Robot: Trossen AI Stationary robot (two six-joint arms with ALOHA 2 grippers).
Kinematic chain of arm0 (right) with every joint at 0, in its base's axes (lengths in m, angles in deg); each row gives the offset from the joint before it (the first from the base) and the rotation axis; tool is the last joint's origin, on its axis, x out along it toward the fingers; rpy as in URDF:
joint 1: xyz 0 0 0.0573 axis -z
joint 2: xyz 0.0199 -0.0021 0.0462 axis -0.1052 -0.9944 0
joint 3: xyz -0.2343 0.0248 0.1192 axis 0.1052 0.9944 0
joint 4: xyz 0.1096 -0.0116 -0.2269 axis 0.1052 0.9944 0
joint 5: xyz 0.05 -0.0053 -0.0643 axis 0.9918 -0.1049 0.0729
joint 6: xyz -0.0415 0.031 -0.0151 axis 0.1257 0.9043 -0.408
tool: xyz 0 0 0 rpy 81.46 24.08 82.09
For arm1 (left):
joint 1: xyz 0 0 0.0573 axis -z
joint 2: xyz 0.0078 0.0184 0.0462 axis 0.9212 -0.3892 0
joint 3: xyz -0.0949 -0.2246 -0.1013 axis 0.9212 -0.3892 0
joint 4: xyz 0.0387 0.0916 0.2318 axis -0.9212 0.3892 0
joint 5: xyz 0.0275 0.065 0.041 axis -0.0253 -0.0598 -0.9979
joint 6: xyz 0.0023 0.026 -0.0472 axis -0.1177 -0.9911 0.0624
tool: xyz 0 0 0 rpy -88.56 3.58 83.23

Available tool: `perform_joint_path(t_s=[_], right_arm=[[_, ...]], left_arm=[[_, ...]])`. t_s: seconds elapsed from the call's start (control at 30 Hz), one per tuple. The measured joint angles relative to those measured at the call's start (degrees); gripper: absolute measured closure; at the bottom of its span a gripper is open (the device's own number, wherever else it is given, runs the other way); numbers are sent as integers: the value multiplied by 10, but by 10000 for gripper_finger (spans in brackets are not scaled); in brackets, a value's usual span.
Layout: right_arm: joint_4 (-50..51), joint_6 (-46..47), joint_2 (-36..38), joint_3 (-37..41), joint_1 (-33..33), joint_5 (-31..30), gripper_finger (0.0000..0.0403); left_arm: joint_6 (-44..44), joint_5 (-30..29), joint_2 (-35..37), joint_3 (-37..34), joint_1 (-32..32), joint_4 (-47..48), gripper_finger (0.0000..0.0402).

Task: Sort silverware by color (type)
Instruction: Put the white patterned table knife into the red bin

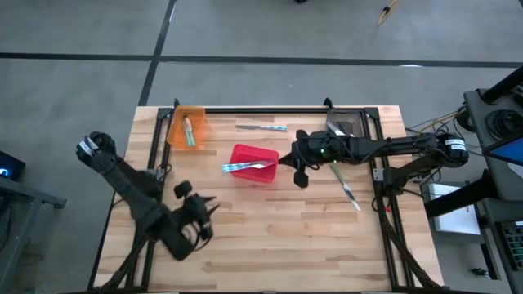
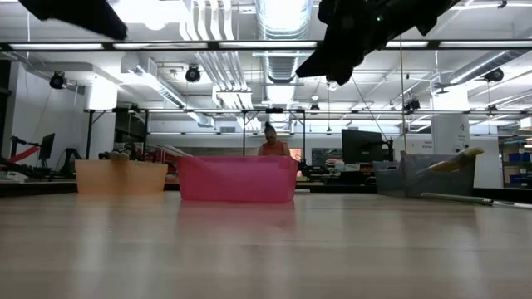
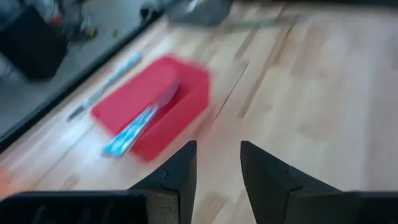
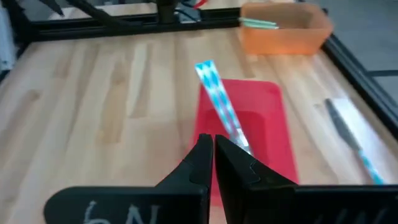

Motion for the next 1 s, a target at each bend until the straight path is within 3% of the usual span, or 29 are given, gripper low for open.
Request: perform_joint_path(t_s=[0.13, 0.43, 0.53, 0.73, 1.0], right_arm=[[2, 30, 0, -2, -22, 0, 394], [8, 113, 0, -4, -36, -1, 394], [45, 128, 0, -24, -36, -1, 394], [147, 129, 0, -90, -36, -5, 394], [260, 177, 0, -167, -24, -7, 394]], left_arm=[[0, -64, -3, 0, 38, -32, 314], [-69, -68, -5, -5, 37, -55, 397], [-102, -50, -3, -2, 36, -64, 393], [-202, 44, -2, 18, 37, -92, 400], [-373, 58, 22, 18, 21, -138, 401]])
